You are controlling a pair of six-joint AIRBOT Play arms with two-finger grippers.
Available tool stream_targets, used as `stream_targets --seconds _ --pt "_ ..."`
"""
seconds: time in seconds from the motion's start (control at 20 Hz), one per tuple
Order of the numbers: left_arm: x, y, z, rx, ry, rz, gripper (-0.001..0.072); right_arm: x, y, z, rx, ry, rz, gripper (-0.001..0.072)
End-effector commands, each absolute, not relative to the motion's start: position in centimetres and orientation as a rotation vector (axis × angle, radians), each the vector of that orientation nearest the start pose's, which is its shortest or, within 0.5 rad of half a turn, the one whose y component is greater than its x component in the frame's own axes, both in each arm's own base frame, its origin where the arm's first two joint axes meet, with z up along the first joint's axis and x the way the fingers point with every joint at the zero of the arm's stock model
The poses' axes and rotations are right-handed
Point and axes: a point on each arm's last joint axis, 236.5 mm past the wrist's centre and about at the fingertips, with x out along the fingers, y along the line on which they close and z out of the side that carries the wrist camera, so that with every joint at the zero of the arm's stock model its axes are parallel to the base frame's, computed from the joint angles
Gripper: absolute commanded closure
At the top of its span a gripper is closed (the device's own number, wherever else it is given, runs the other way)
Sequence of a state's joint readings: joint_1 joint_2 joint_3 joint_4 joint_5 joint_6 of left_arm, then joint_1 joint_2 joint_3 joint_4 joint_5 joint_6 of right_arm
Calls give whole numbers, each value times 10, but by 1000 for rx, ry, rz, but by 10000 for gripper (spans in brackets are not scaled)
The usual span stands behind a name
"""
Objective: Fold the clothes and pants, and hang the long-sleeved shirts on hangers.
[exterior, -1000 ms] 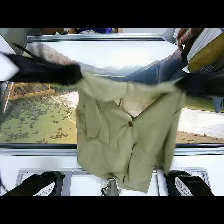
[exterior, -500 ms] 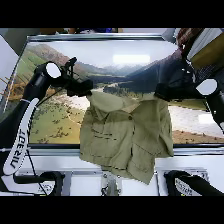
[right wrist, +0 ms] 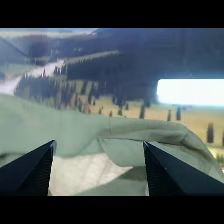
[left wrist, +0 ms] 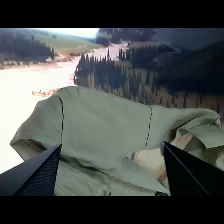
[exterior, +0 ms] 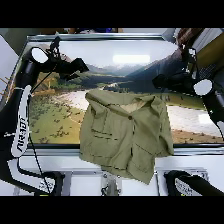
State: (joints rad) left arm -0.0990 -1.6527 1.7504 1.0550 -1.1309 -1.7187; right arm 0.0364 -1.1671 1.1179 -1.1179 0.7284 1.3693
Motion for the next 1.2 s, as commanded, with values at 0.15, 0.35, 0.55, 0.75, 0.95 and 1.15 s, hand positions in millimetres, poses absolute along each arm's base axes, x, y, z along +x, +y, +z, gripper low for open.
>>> stream_targets --seconds 0.15,0.35,0.55,0.75,0.95,1.15 --pt "480 -157 56 -389 1120 -281 24 426 119 70 -411 818 386 124" --pt "458 -159 30 -387 1152 -261 25 429 140 18 -573 905 339 124" --pt "450 -146 28 -424 1152 -221 25 437 135 -39 -562 1004 199 124" --pt "448 -143 30 -428 1150 -217 25 442 129 -73 -498 1061 105 124" --pt "449 -146 31 -440 1147 -219 25 451 122 -86 -457 1059 20 127" --pt "449 -146 31 -439 1146 -219 25 465 119 -78 -451 997 -10 321"
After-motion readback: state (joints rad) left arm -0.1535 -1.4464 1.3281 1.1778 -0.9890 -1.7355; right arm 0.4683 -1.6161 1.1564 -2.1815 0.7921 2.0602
